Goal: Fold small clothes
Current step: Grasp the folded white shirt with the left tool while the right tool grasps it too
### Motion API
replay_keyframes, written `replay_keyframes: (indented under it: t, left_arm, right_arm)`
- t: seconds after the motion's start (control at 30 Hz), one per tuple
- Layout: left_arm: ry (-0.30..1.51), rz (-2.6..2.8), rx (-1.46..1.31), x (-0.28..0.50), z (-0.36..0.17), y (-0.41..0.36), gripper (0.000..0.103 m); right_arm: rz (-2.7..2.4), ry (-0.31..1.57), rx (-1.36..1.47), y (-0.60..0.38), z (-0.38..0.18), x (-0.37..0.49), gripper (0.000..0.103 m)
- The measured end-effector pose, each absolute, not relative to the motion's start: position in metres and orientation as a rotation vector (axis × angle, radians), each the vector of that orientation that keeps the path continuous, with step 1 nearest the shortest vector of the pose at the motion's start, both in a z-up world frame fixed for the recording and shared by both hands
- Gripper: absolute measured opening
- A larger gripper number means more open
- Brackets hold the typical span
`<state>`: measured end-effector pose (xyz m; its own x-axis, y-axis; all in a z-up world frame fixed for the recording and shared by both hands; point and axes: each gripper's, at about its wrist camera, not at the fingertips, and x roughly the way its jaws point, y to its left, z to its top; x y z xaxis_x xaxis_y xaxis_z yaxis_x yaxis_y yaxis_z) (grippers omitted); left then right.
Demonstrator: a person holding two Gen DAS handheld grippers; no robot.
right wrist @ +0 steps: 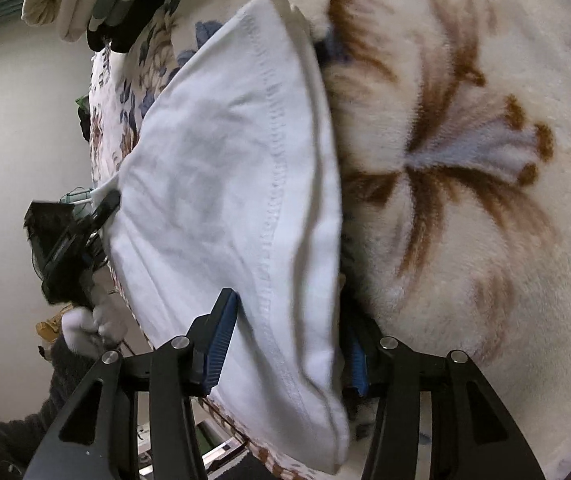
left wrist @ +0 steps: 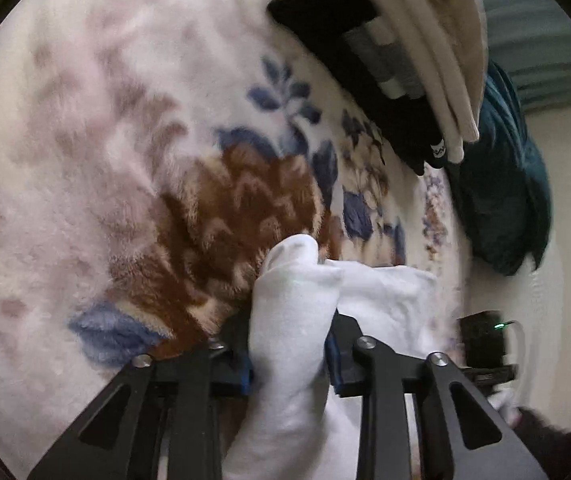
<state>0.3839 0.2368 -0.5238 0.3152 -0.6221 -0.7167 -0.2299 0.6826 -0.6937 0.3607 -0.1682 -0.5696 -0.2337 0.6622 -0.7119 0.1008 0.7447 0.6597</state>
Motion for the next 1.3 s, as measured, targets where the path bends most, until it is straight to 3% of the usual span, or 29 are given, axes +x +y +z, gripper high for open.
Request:
replay_keyframes:
  t: [0.03,0.07,0.1,0.13,0.37,0.4,0.43,0.47,0.6,0.77,0.9,0.97,1.0,1.07,1.3]
  left_arm:
    - [1.257,-0.305,-0.881,0.381,-0.525,0.244,0.047]
    - [1.244,-0.326,-0.948,0.377,-0.525,0.25,0.068]
    - [1.236,-0.338,-0.974,0.373,-0.524,0.252,0.081]
    - [1.233,-0.34,-0.989,0.368,-0.523,0.254,0.083]
    - [1.269,-0.311,-0.879,0.339,-0.522,0.225,0.082]
    - [1.257,-0.305,-0.857,0.337,-0.518,0.222,0.069]
    - [1.238,-0.31,-0.838,0.337,-0.512,0.217,0.056]
    - [1.23,-0.306,-0.804,0.337,-0.506,0.211,0.036]
    - [1.206,-0.286,-0.758,0.341,-0.48,0.206,0.028]
    - [1.156,-0.339,-0.741,0.355,-0.437,0.208,0.028]
    - [1.161,-0.391,-0.711,0.383,-0.419,0.209,0.029]
    - [1.231,-0.381,-0.682,0.398,-0.438,0.213,0.036]
    - [1.261,-0.374,-0.683,0.403,-0.449,0.216,0.056]
    - [1.328,-0.356,-0.718,0.409,-0.476,0.225,0.08]
    - [1.394,-0.431,-0.845,0.399,-0.531,0.23,0.082]
  right_arm:
    - [0.582,1.756,0.624,-0.17,-0.571,0.362,0.052]
    - [0.578,1.758,0.647,-0.172,-0.572,0.362,0.052]
    - [0.575,1.757,0.669,-0.175,-0.573,0.362,0.052]
    - [0.574,1.754,0.689,-0.177,-0.575,0.361,0.052]
    - [0.612,1.686,0.829,-0.171,-0.586,0.355,0.057]
    - [0.609,1.671,0.824,-0.169,-0.585,0.354,0.053]
    - [0.607,1.666,0.814,-0.167,-0.583,0.353,0.03]
    - [0.606,1.665,0.804,-0.164,-0.581,0.351,0.019]
    - [0.589,1.607,0.74,-0.154,-0.552,0.347,0.017]
    - [0.599,1.526,0.725,-0.15,-0.503,0.347,0.016]
    - [0.594,1.473,0.728,-0.145,-0.463,0.353,0.016]
    - [0.54,1.491,0.687,-0.143,-0.461,0.361,0.016]
    - [0.494,1.504,0.683,-0.146,-0.467,0.366,0.016]
    - [0.43,1.544,0.703,-0.154,-0.487,0.373,0.016]
    - [0.345,1.638,0.682,-0.183,-0.536,0.366,0.018]
